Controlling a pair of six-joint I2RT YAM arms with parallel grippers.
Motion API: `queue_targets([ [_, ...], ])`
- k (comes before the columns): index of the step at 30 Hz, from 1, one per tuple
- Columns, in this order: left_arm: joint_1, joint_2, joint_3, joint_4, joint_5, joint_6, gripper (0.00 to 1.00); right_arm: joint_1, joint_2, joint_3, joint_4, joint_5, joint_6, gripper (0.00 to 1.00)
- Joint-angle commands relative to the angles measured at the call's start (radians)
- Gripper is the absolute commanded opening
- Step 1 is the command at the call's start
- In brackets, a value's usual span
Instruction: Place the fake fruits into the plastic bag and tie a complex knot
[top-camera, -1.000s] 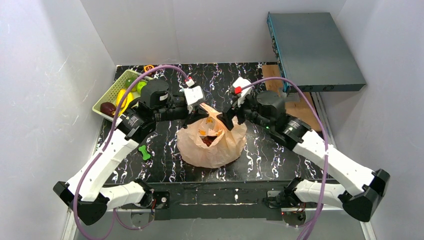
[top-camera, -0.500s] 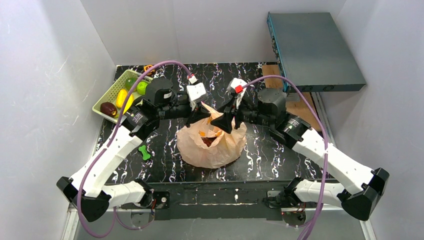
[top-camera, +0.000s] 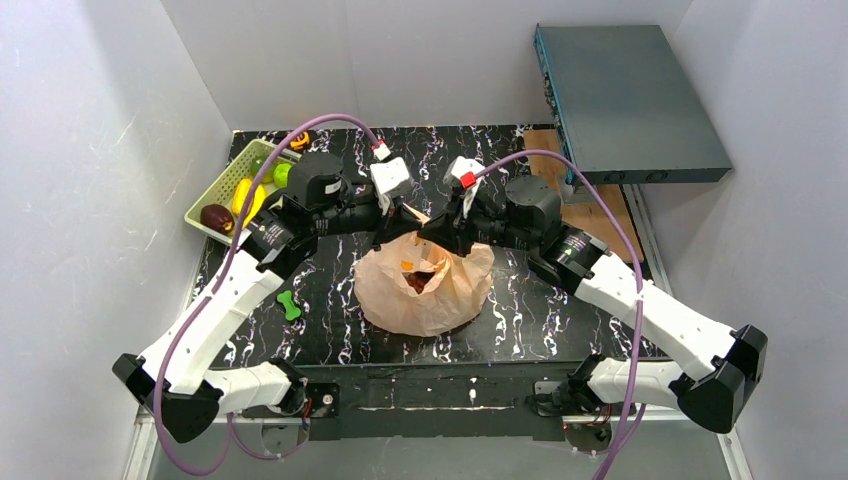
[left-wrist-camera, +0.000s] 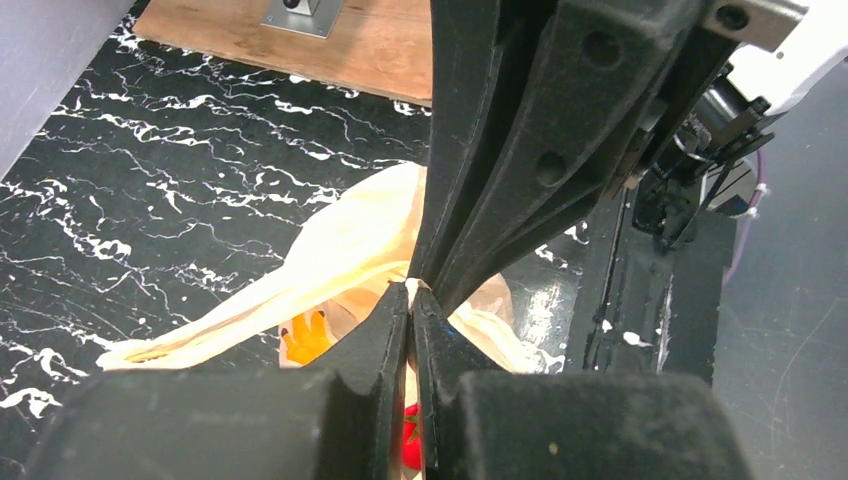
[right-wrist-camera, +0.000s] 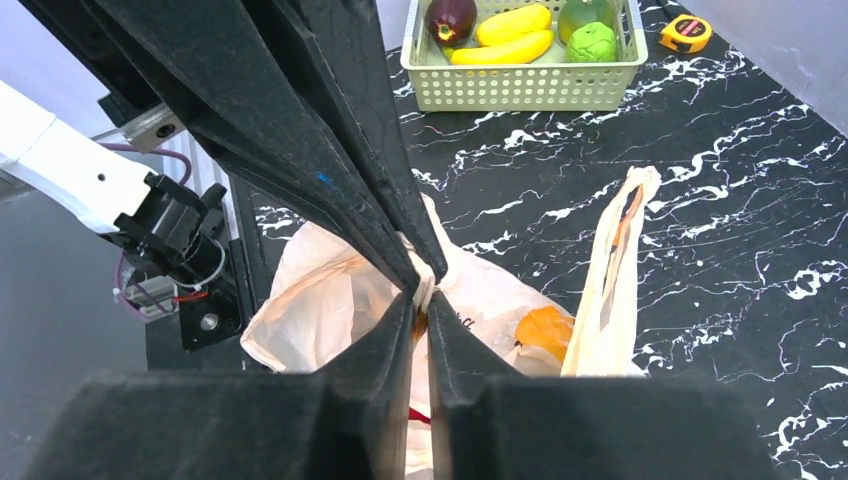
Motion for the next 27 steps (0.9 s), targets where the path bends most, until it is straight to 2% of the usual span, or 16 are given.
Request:
queue_targets([
  [1, 0.001, -0.002, 0.059, 0.001, 0.022, -0.051, 0.00, 0.005, -0.007, -0.014, 0.054, -0.001, -0.022, 0.13],
  [4, 0.002, -0.002, 0.074, -0.009, 0.016, -0.074, 0.02, 0.005, -0.011, -0.023, 0.054, 0.001, -0.030, 0.02],
  [8, 0.041, -0.020, 0.103, -0.048, -0.002, -0.102, 0.41, 0.005, -0.024, -0.029, 0.056, 0.010, -0.031, 0.01],
  [9, 0.070, -0.029, 0.106, -0.062, 0.020, -0.100, 0.49, 0.005, -0.030, -0.034, 0.060, 0.011, -0.033, 0.01],
  [10, 0.105, -0.038, 0.104, -0.092, 0.052, -0.092, 0.52, 0.005, -0.034, -0.036, 0.060, 0.014, -0.034, 0.01],
  [13, 0.185, -0.070, 0.089, -0.214, 0.174, 0.024, 0.53, 0.004, -0.040, -0.039, 0.061, 0.016, -0.035, 0.01],
  [16, 0.189, -0.107, 0.067, -0.319, 0.249, 0.184, 0.52, 0.005, -0.042, -0.034, 0.060, 0.015, -0.028, 0.01],
  [24, 0.189, -0.062, 0.038, -0.285, 0.322, 0.170, 0.53, 0.005, -0.036, -0.017, 0.061, -0.007, -0.007, 0.01],
  [27, 0.186, -0.052, 0.014, -0.261, 0.355, 0.172, 0.50, 0.005, -0.035, -0.009, 0.055, -0.017, 0.004, 0.01],
])
